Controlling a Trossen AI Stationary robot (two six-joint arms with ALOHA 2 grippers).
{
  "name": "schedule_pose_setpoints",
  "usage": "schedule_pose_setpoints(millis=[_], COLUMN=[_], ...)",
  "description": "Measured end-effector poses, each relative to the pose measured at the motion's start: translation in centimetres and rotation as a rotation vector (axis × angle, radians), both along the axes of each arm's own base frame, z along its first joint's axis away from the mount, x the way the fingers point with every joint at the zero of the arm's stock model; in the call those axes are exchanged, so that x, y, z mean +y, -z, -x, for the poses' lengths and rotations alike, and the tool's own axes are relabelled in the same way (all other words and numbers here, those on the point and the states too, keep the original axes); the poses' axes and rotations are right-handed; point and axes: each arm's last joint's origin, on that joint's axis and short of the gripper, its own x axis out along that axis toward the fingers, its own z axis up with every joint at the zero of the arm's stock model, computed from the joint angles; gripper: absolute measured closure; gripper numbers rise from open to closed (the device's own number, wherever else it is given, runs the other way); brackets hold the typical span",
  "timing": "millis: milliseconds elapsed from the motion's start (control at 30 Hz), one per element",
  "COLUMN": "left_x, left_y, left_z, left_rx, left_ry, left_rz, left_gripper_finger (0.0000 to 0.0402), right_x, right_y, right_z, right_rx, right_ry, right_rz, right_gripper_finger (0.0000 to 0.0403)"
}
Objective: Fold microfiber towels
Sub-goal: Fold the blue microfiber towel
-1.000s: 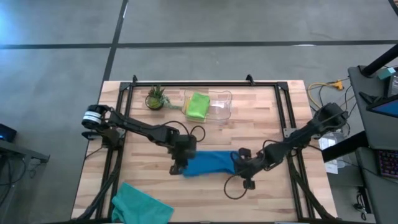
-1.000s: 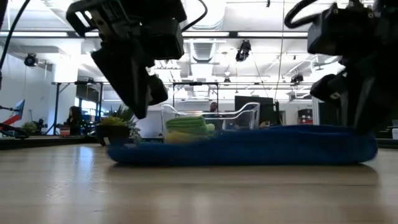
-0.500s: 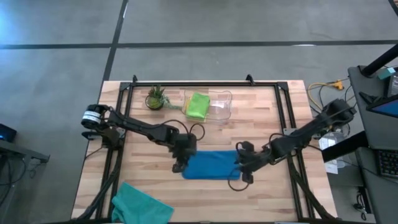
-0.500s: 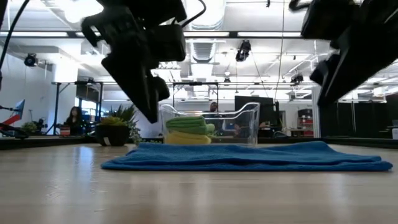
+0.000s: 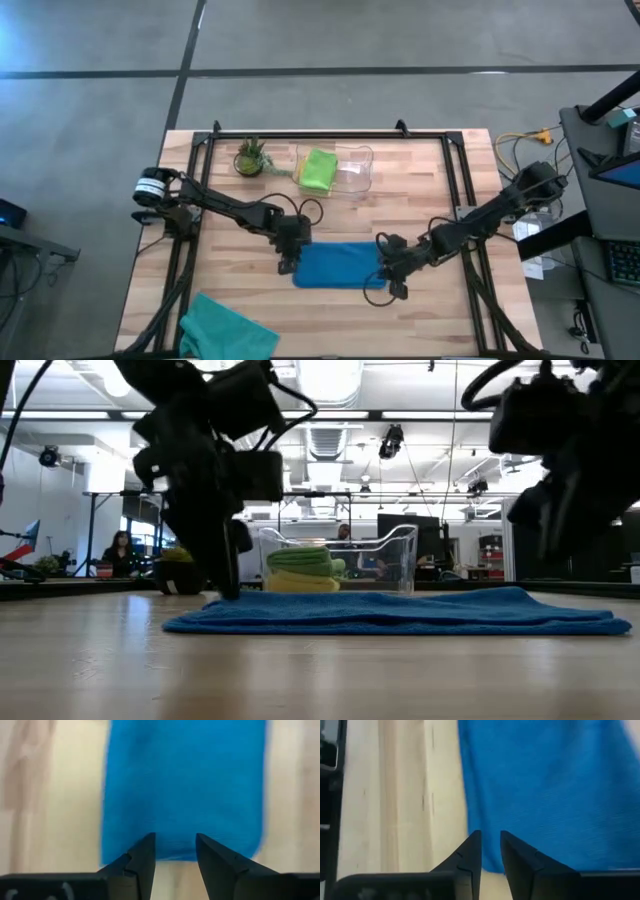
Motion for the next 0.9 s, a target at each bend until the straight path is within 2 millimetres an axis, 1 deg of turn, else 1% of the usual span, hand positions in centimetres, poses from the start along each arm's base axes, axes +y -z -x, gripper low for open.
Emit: schedule_pose_setpoints(millis=[67,167,300,400,533,600,700,767,800,867,900], left_x=[0.2,0.3,0.4,0.5,0.7,0.9,1.1,1.1,1.1,1.1,1.1], left_y=[0.6,0.9,0.9,0.2,-1.9,-2.3,-2.1,-1.5,-1.1,0.0,0.4], left_z=[0.6,1.1,1.3,1.6,2.0,2.6,3.7,4.4,4.7,5.8,6.0], left_rx=[0.045,0.067,0.067,0.06,-0.022,-0.036,-0.045,-0.058,-0.075,-0.05,-0.049], left_ry=[-0.022,-0.03,-0.029,-0.03,-0.04,-0.044,-0.064,-0.095,-0.121,-0.199,-0.247], left_rz=[-0.025,-0.033,-0.034,-0.037,-0.034,-0.033,-0.022,0.007,0.035,0.118,0.174], left_gripper_finger=[0.0281,0.0281,0.0282,0.0282,0.0282,0.0282,0.0282,0.0282,0.0282,0.0282,0.0282], right_x=[0.3,0.4,0.7,0.9,0.9,0.5,-0.8,-1.7,-2.1,-2.7,-3.0], right_y=[0.6,1.4,1.6,0.7,-1.8,-2.8,-3.3,-3.5,-3.6,-4.4,-4.7], right_z=[-0.2,-0.5,-1.0,-1.3,-2.2,-3.1,-4.8,-6.0,-6.6,-7.9,-8.2], right_rx=[0.017,0.058,0.07,0.042,-0.064,-0.108,-0.108,-0.113,-0.109,-0.147,-0.148], right_ry=[-0.012,-0.009,-0.011,-0.009,0.026,0.058,0.076,0.057,0.051,0.047,0.046], right_rz=[-0.023,-0.017,-0.014,-0.03,-0.04,-0.049,-0.102,-0.122,-0.115,-0.109,-0.099], right_gripper_finger=[0.0344,0.0354,0.0359,0.0359,0.0358,0.0358,0.0358,0.0358,0.0358,0.0358,0.0358])
